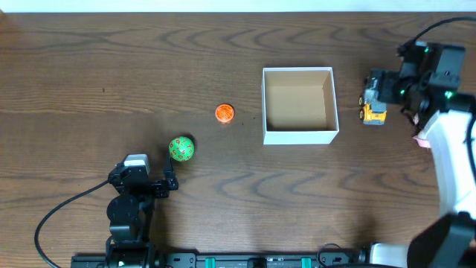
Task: Pack container
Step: 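Reach right gripper to the yellow-grey toy vehicle and grasp it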
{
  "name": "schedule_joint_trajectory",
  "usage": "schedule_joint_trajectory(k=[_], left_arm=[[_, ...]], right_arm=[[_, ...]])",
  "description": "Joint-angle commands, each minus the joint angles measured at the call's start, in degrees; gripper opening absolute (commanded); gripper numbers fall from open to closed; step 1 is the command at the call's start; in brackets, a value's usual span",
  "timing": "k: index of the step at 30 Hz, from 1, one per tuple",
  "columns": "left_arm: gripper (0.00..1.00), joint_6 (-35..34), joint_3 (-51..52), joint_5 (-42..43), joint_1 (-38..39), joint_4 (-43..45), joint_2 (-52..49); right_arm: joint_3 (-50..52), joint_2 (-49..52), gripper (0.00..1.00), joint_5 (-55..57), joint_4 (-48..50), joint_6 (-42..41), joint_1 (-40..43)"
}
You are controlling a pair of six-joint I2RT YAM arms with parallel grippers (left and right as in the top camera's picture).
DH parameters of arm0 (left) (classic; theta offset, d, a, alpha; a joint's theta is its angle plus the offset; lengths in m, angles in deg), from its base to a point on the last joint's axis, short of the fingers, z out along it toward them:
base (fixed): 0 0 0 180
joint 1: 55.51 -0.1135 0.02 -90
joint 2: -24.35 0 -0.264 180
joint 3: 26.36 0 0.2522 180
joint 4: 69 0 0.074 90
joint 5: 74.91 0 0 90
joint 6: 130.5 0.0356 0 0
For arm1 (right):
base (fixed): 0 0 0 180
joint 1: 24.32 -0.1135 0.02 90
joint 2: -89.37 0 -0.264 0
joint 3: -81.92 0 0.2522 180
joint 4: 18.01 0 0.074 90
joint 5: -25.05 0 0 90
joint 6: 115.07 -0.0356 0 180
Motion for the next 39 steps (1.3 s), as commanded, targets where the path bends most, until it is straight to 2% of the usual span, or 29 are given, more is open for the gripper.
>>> schedule_joint_trajectory(k=[1, 11, 21, 27, 39], left_arm=[[0.98, -0.5, 1.0, -0.1, -0.3, -2.0, 0.1], [0.98, -0.5, 1.0, -0.1, -0.3, -2.0, 0.1], [0.98, -0.5, 1.0, -0.1, -0.3, -2.0, 0.1], [0.98, -0.5, 1.0, -0.1, -0.3, -2.0, 0.1], [0.98, -0.5, 1.0, -0.1, -0.3, -2.0, 0.1]], right_arm=[[-4.8, 3.5, 0.99, 4.8, -2.4, -1.6, 1.4], [-5.1, 6.6, 0.99, 14.6, -1.0, -3.6, 1.3], [-5.1, 14.3, 0.99, 10.4, 0.4, -3.5, 1.2], [-5.1, 19.5, 0.99, 2.9, -0.9, 7.1, 1.2], [-5.1, 21.7, 0.99, 2.3, 0.2, 11.2, 1.3]])
